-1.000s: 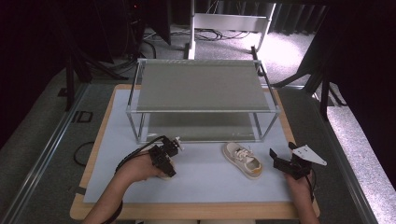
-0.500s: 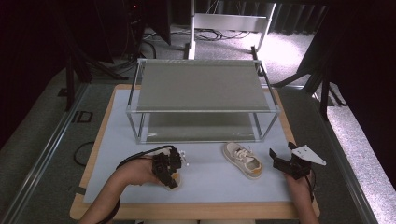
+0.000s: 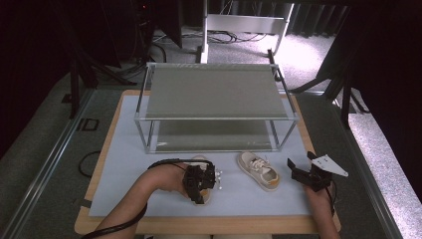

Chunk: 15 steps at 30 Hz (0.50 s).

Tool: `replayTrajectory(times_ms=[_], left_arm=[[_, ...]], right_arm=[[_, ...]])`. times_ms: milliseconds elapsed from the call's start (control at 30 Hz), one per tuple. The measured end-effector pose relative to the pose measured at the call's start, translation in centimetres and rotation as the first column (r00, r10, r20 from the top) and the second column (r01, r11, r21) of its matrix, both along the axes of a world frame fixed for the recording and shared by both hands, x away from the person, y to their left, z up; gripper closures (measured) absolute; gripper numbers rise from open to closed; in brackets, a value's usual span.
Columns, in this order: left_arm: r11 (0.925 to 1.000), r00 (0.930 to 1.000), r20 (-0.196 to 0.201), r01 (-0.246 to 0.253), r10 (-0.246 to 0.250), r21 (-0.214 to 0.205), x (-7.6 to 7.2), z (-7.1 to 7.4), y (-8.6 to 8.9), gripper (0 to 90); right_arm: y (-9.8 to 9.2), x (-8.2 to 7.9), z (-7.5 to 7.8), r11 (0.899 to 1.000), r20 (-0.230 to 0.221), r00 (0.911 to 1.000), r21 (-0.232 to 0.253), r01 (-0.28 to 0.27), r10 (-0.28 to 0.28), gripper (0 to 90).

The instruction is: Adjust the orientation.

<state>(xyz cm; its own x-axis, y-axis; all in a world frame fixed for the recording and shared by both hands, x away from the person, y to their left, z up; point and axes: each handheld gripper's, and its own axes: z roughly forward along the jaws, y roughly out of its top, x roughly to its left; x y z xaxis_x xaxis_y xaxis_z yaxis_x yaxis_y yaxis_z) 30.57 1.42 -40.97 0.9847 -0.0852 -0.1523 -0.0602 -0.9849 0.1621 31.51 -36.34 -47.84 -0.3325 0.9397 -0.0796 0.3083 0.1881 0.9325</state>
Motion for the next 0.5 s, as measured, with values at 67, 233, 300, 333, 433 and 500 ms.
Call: replayTrajectory(times_ms=[67,233,300,333,433,500], left_arm=[[0.9998,0.9998,-0.017,0.015,-0.015,0.011,0.1,-0.4,-0.2,76.3],[0.9987,0.9985,-0.023,0.049,-0.049,0.008,0.0,-1.0,0.3,76.9],[0.9992,0.9986,-0.035,0.041,-0.04,0.006,0.1,-1.2,0.4,77.3],[0.9996,0.9987,-0.041,0.029,-0.03,-0.005,0.2,-1.2,0.5,77.3],[0.9997,0.9994,-0.024,-0.025,0.025,-0.001,0.3,-1.4,0.4,69.2],[0.9979,0.9975,-0.029,-0.064,0.065,0.01,0.5,-1.5,0.4,62.9]], right_arm=[[0.0,0.0,0.0,1.0,0.002,1.0,0.004,0.0,0.0,15.8],[0.0,0.0,0.0,1.0,-0.001,1.0,0.005,0.0,0.0,15.8],[0.0,0.0,0.0,1.0,-0.001,1.0,0.003,0.0,0.0,15.8],[0.0,0.0,0.0,1.0,0.001,1.0,0.002,0.0,0.0,15.8],[0.0,0.0,0.0,1.0,0.003,1.0,0.002,0.0,0.0,15.8],[0.0,0.0,0.0,1.0,0.003,1.0,0.001,-0.002,0.002,15.9]])
